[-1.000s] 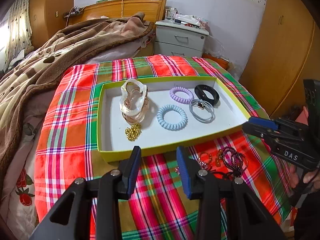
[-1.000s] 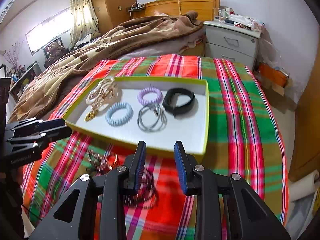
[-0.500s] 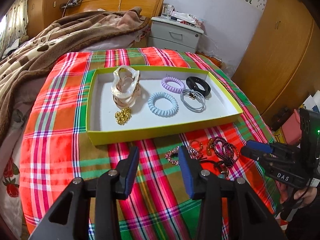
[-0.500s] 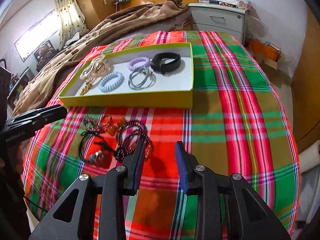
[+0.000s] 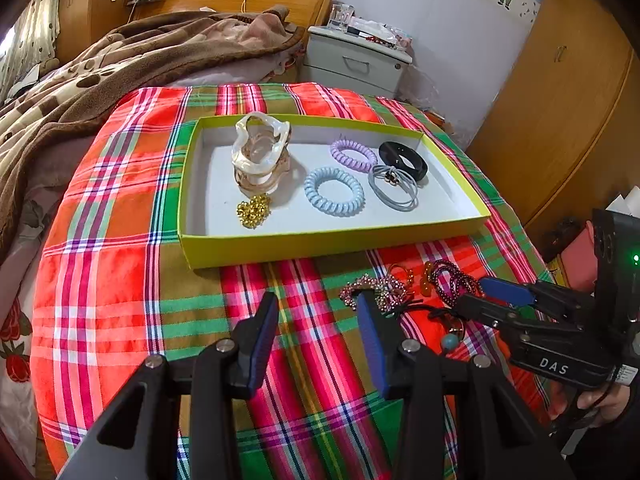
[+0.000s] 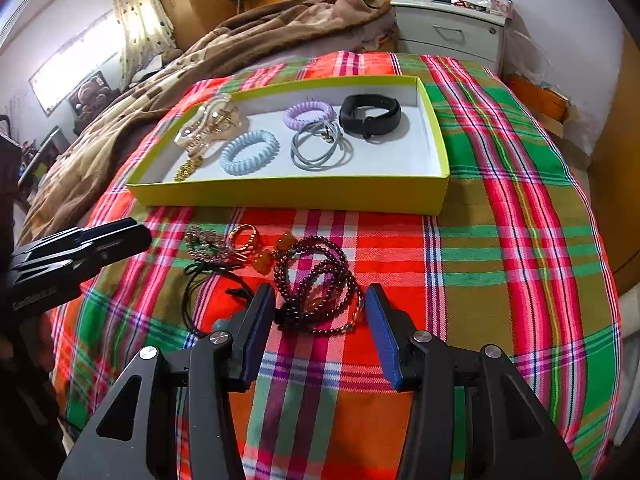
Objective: Organize jewelry
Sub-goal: 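Grasp the pink rhinestone bracelet with the left tool while the right grasps the beaded bracelets, then lift the rhinestone bracelet with the left tool while the right lifts the beaded bracelets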
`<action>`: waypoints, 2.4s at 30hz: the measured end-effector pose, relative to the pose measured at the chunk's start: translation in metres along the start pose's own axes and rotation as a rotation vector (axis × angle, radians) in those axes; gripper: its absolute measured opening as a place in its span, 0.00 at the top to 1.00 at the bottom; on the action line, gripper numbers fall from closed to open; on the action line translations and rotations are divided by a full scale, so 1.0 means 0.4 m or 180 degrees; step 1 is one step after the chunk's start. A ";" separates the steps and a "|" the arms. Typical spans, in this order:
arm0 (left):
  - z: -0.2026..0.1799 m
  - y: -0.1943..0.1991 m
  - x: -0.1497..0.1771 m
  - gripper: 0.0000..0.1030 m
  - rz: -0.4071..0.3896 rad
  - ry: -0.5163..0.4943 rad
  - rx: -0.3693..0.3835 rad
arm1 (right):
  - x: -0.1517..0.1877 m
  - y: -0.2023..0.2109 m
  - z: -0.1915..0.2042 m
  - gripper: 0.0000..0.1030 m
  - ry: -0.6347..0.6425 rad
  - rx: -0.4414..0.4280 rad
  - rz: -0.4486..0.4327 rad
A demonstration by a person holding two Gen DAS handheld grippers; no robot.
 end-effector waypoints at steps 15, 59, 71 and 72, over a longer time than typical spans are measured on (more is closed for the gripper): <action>0.005 -0.008 -0.001 0.59 0.0044 0.0046 0.0004 | 0.000 -0.002 -0.010 0.82 -0.0072 -0.0212 -0.0024; -0.119 -0.132 -0.012 0.57 0.0527 -0.0818 0.0043 | 0.047 0.045 -0.172 0.54 -0.0168 0.0063 -0.0089; -0.137 -0.120 0.011 0.66 0.0582 -0.0902 0.0116 | 0.059 0.049 -0.198 0.93 -0.0372 0.0143 -0.0132; -0.135 -0.117 0.012 0.66 0.0575 -0.0890 0.0118 | 0.060 0.050 -0.200 0.93 -0.0399 0.0125 -0.0150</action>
Point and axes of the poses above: each gripper's, at about its wrist camera, not at the fingertips, and y roughly against the way its jaws point, z to its left, x to its underside, the point moved 6 cm from there along -y, roughly the way its jaws point, and after that the axes turned 14 degrees about y, right-handed, at the moved point
